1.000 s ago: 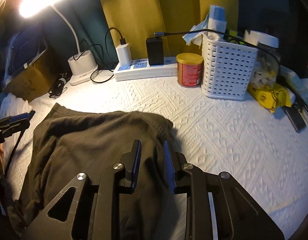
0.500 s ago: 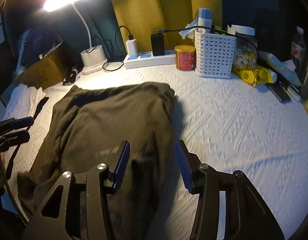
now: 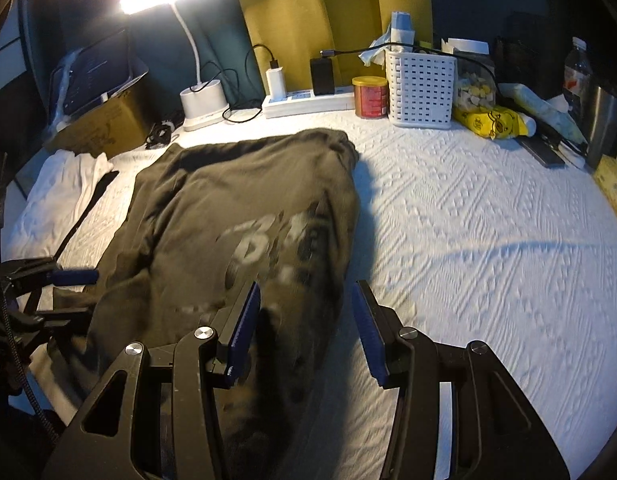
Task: Fold small clothes
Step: 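Open both grippers and withdraw from the folded shirt, then pinch and tug the folded shirt edge repeatedly with the left gripper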
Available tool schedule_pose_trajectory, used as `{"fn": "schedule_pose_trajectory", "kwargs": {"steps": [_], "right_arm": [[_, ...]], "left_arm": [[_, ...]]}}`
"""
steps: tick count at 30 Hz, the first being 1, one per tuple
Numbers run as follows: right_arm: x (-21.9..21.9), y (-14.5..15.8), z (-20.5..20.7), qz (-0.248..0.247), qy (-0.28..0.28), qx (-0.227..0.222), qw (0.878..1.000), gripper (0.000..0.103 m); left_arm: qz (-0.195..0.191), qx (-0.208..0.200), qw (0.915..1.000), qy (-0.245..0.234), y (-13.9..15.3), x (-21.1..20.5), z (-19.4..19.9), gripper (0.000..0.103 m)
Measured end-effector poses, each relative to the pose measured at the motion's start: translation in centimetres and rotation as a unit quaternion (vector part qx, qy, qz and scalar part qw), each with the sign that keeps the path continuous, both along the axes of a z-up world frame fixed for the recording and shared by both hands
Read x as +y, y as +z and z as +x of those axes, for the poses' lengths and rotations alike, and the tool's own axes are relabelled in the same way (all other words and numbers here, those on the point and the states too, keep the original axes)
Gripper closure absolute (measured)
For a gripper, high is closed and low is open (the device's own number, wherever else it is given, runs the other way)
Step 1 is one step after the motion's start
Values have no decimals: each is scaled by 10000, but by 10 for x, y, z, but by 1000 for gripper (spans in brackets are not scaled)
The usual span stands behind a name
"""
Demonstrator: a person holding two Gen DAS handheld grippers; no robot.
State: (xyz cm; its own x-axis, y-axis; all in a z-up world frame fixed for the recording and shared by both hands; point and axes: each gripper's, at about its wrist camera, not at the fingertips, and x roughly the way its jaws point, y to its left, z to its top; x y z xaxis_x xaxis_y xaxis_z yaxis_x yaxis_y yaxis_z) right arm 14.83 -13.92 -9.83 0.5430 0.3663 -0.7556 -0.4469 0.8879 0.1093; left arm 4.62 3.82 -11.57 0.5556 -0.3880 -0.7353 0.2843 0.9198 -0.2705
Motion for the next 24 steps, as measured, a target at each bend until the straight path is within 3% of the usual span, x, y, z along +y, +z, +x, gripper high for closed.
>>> {"fn": "schedule_pose_trajectory", "kwargs": {"steps": [2, 7, 11, 17, 24], "right_arm": [[-1, -2, -5, 13, -11, 12, 10000, 53], [-3, -4, -19, 2, -20, 9, 10000, 53], [-4, -14, -33, -225, 36, 137, 9996, 53], [-7, -19, -55, -456, 57, 102, 9989, 53], [-9, -25, -78, -183, 187, 268, 9993, 53]], "left_arm": [[91, 10, 9999, -143, -3, -6, -8, 97], [231, -379, 9989, 140, 15, 4, -34, 98], [314, -462, 9976, 397, 24, 20, -47, 98], [293, -284, 9978, 515, 15, 28, -53, 98], [284, -46, 9984, 488, -4, 19, -56, 98]]}}
